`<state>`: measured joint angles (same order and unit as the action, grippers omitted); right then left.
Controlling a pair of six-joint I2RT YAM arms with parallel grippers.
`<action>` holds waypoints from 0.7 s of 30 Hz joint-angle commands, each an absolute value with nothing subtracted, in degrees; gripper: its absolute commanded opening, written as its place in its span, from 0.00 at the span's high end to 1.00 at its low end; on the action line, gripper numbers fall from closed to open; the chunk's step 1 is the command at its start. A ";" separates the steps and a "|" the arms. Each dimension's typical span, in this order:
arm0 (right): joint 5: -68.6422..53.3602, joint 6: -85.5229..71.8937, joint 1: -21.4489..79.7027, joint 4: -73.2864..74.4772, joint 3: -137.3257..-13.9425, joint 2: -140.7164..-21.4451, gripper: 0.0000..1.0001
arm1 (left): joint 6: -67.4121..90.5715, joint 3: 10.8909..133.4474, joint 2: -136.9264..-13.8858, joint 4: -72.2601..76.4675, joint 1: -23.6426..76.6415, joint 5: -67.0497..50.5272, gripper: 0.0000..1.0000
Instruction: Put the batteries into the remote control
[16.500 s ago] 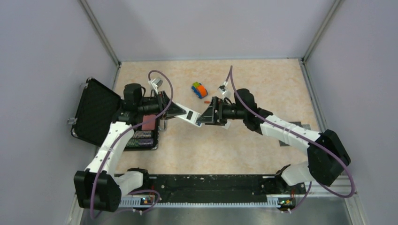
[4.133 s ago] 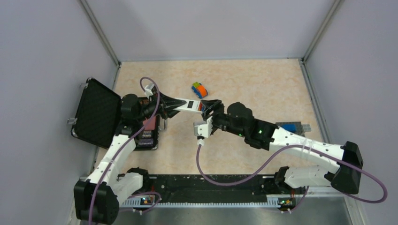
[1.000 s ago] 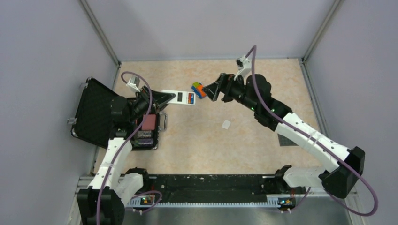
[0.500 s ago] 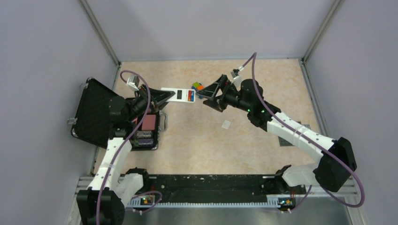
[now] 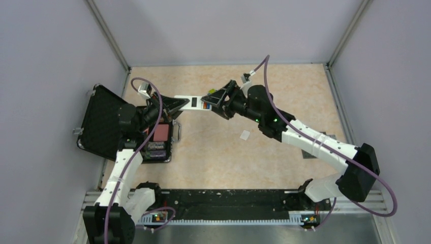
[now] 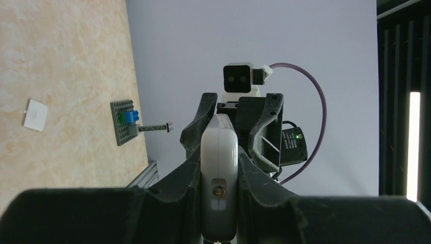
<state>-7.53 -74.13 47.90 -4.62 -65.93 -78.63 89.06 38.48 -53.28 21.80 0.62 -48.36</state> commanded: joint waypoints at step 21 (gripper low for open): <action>3.34 -66.48 50.88 -1.52 -71.76 -79.65 0.73 | 89.93 38.30 -52.29 26.36 0.35 -48.48 1.00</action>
